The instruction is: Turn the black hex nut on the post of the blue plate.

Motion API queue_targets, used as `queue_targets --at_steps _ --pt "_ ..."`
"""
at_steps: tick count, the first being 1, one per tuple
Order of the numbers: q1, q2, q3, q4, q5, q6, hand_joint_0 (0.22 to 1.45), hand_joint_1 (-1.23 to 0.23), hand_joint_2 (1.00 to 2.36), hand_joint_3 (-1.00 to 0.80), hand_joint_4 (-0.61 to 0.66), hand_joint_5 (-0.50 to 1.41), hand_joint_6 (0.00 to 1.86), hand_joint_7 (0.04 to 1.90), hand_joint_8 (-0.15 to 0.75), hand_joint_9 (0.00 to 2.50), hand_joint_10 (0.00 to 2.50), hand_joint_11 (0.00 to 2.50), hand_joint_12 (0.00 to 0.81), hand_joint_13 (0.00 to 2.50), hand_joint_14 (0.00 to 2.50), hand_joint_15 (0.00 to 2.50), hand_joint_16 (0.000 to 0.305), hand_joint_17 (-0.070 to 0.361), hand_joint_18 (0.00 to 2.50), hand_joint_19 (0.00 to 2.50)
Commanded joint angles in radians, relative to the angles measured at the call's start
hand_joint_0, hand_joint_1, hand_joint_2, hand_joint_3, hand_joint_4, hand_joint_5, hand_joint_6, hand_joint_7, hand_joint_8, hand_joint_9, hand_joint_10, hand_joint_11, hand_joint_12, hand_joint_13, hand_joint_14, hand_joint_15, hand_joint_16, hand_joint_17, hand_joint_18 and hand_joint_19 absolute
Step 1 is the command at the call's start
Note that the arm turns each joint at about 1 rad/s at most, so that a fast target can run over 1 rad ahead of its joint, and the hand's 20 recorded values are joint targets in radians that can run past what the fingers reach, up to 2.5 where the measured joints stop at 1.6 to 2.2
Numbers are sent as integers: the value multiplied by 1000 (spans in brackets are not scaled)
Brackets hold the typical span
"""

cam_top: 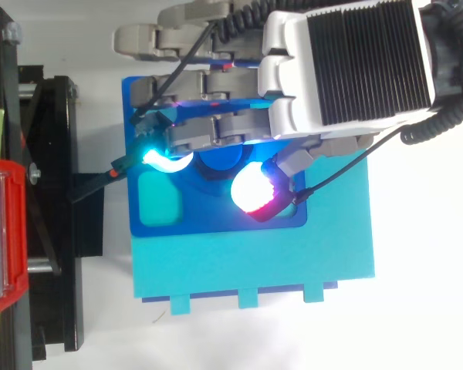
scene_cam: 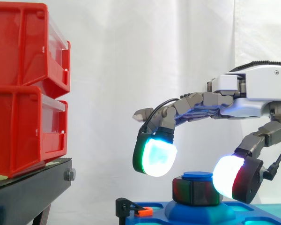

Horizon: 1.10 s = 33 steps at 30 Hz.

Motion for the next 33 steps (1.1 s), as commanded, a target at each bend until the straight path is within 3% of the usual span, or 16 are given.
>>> queue_targets --at_steps 1,21,33 --pt "0 1 0 -1 0 -1 471 -738 1000 -500 107 -293 500 849 5 5 405 312 200 37 0 53 30 68 140 216" --pt "-3 -1 0 -4 -2 -1 403 -736 1000 -500 130 -297 501 837 49 0 612 192 230 48 1 62 37 82 163 223" --pt "-3 -1 0 0 -2 -1 392 -735 1000 -500 125 -300 501 829 61 0 573 186 237 53 1 63 38 85 164 216"
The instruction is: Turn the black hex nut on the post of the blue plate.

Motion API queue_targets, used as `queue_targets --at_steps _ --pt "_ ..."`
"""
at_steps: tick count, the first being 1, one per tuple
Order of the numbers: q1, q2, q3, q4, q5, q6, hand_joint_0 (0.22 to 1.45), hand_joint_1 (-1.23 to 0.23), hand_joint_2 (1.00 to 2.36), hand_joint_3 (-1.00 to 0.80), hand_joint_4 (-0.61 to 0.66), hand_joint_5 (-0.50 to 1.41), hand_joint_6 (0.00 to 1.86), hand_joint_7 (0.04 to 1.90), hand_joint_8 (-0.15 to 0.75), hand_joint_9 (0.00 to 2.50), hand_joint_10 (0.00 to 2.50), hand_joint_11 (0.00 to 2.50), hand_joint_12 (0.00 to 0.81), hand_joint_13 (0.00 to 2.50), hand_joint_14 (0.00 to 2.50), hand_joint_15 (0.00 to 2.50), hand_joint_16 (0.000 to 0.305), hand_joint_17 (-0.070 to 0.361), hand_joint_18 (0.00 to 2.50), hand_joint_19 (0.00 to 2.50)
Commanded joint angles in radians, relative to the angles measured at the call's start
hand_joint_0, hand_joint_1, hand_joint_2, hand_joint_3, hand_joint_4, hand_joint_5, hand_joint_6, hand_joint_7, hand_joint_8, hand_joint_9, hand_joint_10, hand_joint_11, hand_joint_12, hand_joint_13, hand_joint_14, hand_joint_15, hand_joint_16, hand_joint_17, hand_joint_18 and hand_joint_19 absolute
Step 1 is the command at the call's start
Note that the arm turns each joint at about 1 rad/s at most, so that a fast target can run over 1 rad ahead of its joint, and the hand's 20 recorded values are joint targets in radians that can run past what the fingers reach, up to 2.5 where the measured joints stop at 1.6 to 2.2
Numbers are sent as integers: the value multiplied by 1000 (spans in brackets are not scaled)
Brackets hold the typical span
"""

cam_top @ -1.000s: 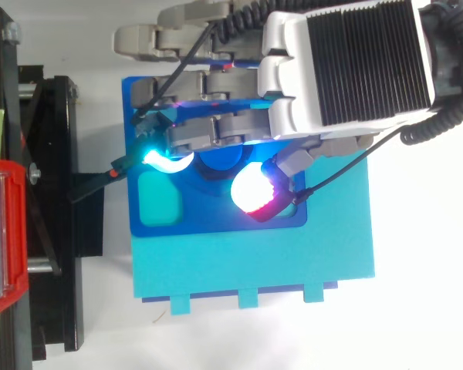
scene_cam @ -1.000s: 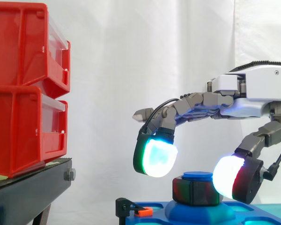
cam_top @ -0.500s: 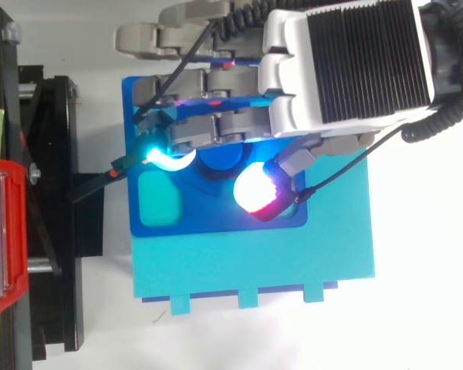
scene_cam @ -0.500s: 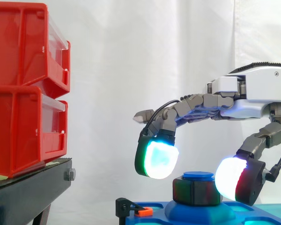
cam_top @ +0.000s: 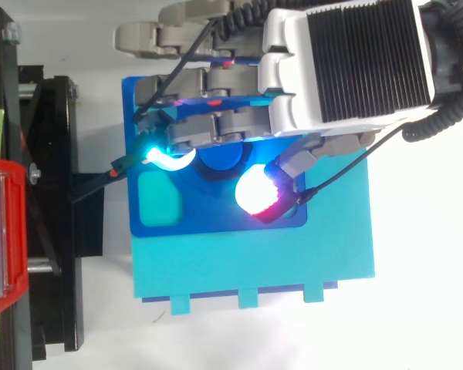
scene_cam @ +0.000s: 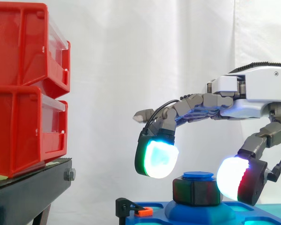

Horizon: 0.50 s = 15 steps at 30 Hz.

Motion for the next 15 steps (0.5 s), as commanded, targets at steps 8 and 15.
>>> queue_targets --at_steps 8,15 --pt "0 0 0 -3 0 1 391 -726 1000 -500 131 -299 501 835 62 0 591 188 238 53 0 65 38 85 167 217" --pt "0 0 -1 -4 0 1 393 -725 1000 -500 134 -297 501 837 58 0 620 171 236 52 2 66 37 84 168 221"
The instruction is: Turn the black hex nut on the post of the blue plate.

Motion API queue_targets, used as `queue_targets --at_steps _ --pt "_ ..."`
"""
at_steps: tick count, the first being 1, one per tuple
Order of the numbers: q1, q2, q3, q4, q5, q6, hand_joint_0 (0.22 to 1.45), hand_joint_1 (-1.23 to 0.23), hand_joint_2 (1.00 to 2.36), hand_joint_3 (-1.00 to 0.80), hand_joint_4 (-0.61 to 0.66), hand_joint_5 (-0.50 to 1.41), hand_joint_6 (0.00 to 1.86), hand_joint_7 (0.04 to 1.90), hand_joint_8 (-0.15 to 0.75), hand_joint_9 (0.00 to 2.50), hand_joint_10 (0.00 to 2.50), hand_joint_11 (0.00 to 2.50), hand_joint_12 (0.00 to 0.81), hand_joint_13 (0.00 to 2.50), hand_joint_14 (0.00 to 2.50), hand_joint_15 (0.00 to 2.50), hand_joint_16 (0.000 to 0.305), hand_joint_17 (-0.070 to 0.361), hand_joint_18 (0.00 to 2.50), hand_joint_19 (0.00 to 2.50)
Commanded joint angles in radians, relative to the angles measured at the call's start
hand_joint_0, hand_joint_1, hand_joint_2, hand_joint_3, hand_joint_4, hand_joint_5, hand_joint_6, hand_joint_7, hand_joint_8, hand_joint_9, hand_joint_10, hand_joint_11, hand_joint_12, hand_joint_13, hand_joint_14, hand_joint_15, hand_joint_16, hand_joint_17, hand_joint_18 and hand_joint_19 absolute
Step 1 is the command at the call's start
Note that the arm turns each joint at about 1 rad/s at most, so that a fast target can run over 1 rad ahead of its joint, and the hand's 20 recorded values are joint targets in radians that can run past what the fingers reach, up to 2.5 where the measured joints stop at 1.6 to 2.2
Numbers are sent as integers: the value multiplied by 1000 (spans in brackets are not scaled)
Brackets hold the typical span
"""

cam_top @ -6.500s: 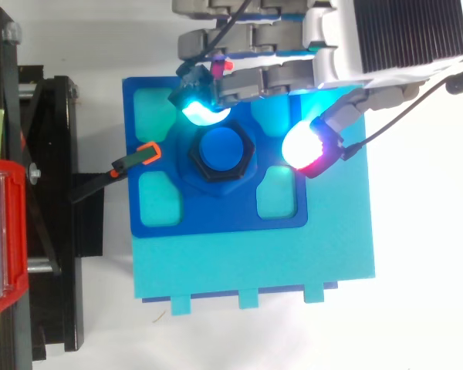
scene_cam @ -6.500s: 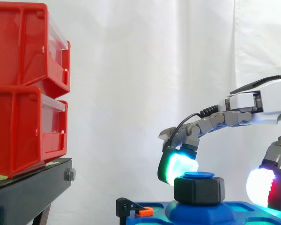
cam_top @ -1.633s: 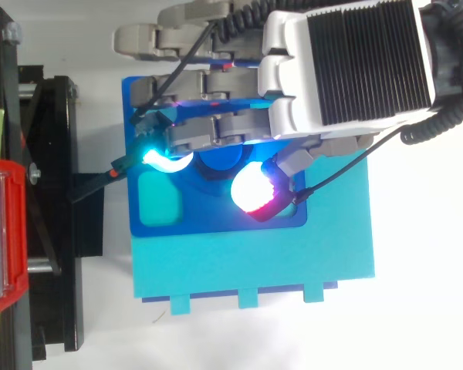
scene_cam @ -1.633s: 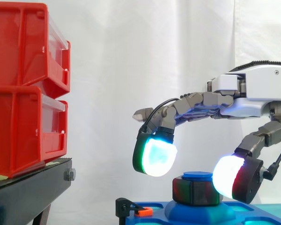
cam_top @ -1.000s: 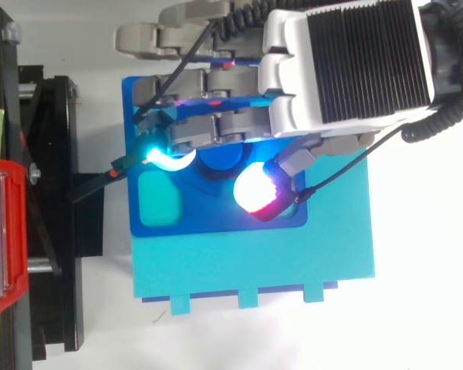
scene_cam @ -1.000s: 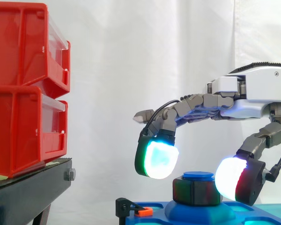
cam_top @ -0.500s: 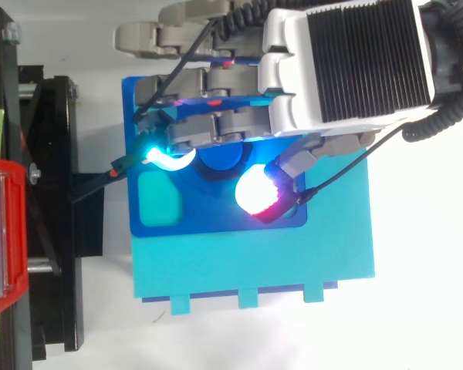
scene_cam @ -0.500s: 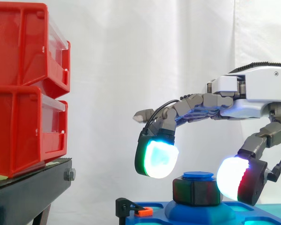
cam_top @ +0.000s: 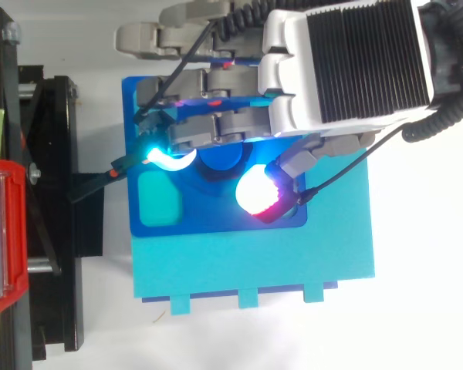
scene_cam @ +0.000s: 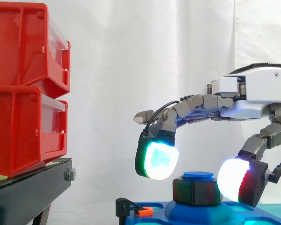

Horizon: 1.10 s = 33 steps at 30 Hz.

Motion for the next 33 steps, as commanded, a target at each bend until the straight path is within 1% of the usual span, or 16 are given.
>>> queue_targets --at_steps 1,11,15,18,23,33 --pt "-1 -1 0 -1 0 0 393 -723 1000 -500 135 -297 501 836 59 0 620 169 236 53 1 62 38 84 167 221" --pt "-3 -1 -3 4 0 0 391 -721 1000 -500 136 -297 500 838 65 0 666 153 237 53 2 71 38 85 167 221" --pt "-1 -1 -16 7 0 0 392 -721 1000 -500 136 -297 500 836 63 0 669 157 236 53 1 70 38 85 165 228" --pt "-3 1 -28 25 0 0 392 -719 1000 -500 137 -297 500 837 64 0 678 158 234 53 2 70 38 84 166 228" --pt "-5 1 -28 31 0 0 395 -715 1000 -500 136 -297 501 837 61 0 633 164 233 53 1 66 37 84 164 227" --pt "-5 -1 -28 37 0 -2 396 -713 1000 -500 137 -296 500 843 56 0 679 159 234 52 1 75 37 84 162 230"
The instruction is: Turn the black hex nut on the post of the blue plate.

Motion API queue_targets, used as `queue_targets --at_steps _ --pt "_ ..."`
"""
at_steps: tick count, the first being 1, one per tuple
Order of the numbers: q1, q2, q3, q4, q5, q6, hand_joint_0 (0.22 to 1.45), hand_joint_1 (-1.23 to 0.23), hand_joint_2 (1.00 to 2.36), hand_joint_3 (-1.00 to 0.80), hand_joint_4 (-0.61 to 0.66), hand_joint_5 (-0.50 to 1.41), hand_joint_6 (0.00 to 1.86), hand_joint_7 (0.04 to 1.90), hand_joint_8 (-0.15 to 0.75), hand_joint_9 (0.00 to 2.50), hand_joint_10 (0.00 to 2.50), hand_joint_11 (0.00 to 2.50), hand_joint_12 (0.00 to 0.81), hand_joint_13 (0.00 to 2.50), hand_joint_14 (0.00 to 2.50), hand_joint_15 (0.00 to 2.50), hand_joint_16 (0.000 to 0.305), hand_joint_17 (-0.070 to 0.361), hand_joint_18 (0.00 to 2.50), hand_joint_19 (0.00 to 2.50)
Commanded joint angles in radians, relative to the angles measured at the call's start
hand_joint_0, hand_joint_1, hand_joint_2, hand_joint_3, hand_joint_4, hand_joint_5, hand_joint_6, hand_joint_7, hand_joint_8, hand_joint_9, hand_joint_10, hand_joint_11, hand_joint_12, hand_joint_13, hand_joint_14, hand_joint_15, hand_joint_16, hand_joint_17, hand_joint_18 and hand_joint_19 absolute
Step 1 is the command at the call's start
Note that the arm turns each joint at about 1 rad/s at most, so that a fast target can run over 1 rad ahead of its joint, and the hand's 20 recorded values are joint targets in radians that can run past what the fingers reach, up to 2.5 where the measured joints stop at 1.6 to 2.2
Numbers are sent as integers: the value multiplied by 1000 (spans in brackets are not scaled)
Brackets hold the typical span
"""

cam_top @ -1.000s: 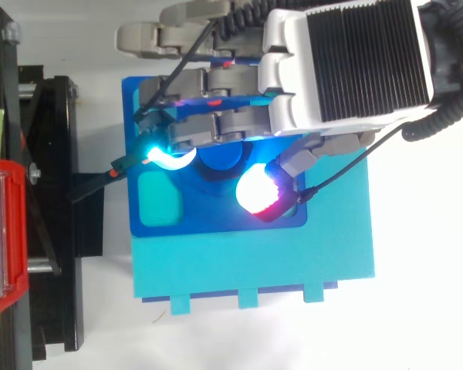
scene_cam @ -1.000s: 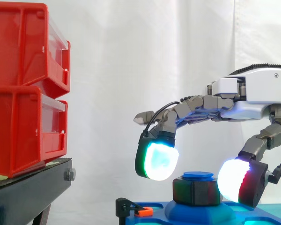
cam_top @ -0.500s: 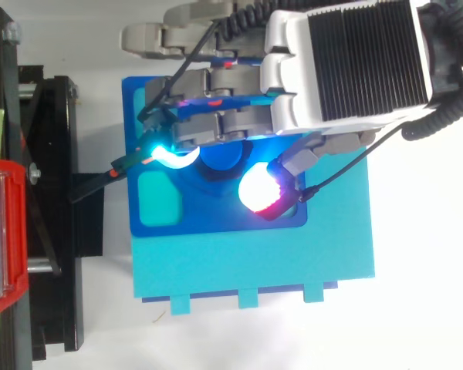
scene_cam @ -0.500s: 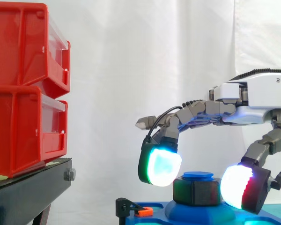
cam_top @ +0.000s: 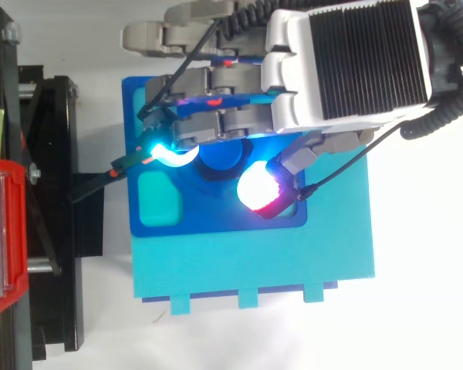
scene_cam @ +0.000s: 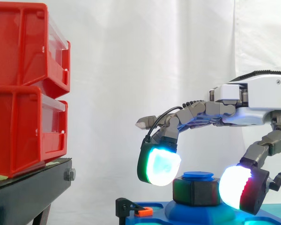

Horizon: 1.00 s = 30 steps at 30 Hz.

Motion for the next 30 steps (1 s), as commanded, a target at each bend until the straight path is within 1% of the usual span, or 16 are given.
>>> queue_targets --at_steps 1,11,30 --pt "0 -1 0 4 0 0 396 -713 1000 -500 140 -295 501 844 54 0 683 153 233 52 2 71 37 83 163 222" --pt "1 -1 0 21 0 0 399 -708 1000 -500 139 -295 501 842 55 0 700 159 231 52 1 72 37 83 162 230" --pt "1 -1 -2 17 0 -1 400 -689 1000 -500 155 -289 500 857 56 0 724 148 230 54 0 74 37 82 161 238"
